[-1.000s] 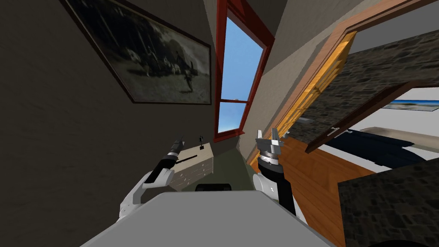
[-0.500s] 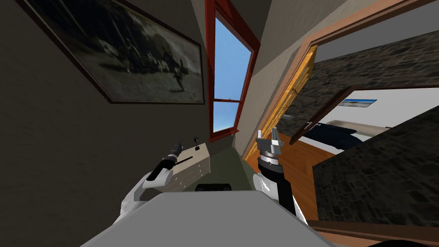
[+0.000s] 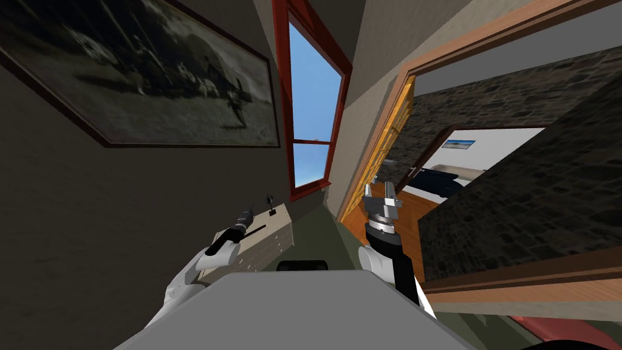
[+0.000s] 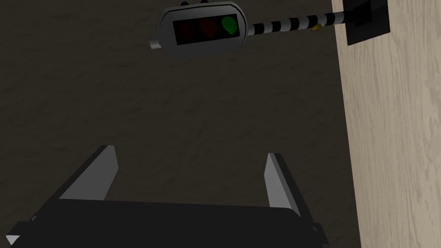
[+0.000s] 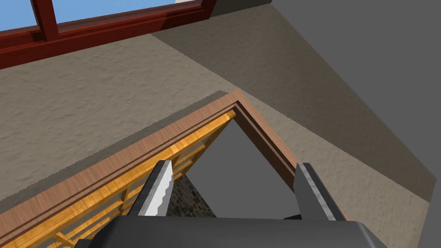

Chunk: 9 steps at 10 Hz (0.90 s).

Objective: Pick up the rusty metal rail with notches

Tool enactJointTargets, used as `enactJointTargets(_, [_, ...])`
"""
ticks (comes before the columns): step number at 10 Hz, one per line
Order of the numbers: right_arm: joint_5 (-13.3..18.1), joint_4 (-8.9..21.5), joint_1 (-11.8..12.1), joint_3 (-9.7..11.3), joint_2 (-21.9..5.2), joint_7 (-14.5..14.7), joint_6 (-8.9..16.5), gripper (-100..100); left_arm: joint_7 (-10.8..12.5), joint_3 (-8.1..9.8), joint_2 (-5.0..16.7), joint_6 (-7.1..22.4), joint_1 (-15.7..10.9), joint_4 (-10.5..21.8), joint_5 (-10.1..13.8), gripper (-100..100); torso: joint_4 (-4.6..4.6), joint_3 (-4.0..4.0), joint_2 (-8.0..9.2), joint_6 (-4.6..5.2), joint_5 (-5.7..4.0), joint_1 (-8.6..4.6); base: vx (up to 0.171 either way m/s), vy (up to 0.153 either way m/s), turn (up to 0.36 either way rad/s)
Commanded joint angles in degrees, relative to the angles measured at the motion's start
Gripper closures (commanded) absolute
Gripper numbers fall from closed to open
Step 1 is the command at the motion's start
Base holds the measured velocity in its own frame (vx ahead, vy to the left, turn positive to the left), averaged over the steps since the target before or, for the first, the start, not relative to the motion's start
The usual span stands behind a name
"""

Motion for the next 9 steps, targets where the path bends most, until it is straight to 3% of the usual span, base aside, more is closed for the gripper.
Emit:
enactJointTargets(1, [0.0,0.0,0.0,0.0,0.0,0.0,0.0,0,0.5,0.38,0.2,2.8,-0.3,1.1,0.3,-100,0.00,0.00,0.00,0.00,0.00,0.00,-0.007,-0.008,-0.184])
enactJointTargets(2, [0.0,0.0,0.0,0.0,0.0,0.0,0.0,0,1.7,0.92,1.2,4.7,-0.7,3.4,1.4,-100,0.00,0.00,-0.01,-0.03,-0.01,0.01,-0.006,-0.007,-0.281])
enactJointTargets(4, [0.0,0.0,0.0,0.0,0.0,0.0,0.0,0,1.7,0.92,1.2,5.8,-0.7,4.1,1.4,-100,0.00,-0.01,-0.01,-0.06,0.00,0.04,-0.002,0.000,-0.060])
enactJointTargets(5, [0.0,0.0,0.0,0.0,0.0,0.0,0.0,0,2.9,1.47,2.2,8.9,-1.2,6.0,2.5,-100,-0.01,-0.01,-0.03,-0.06,0.00,0.04,0.000,-0.007,-0.229])
enactJointTargets(6, [0.0,0.0,0.0,0.0,0.0,0.0,0.0,0,2.9,1.47,2.2,8.9,-1.2,7.2,2.5,-100,-0.01,-0.02,-0.04,-0.01,0.00,0.03,0.000,0.000,-0.185])
enactJointTargets(9, [0.0,0.0,0.0,0.0,0.0,0.0,0.0,0,5.6,2.53,4.3,13.6,-1.9,12.9,4.7,-100,-0.01,-0.03,-0.05,-0.05,0.01,0.06,0.004,0.002,-0.223])
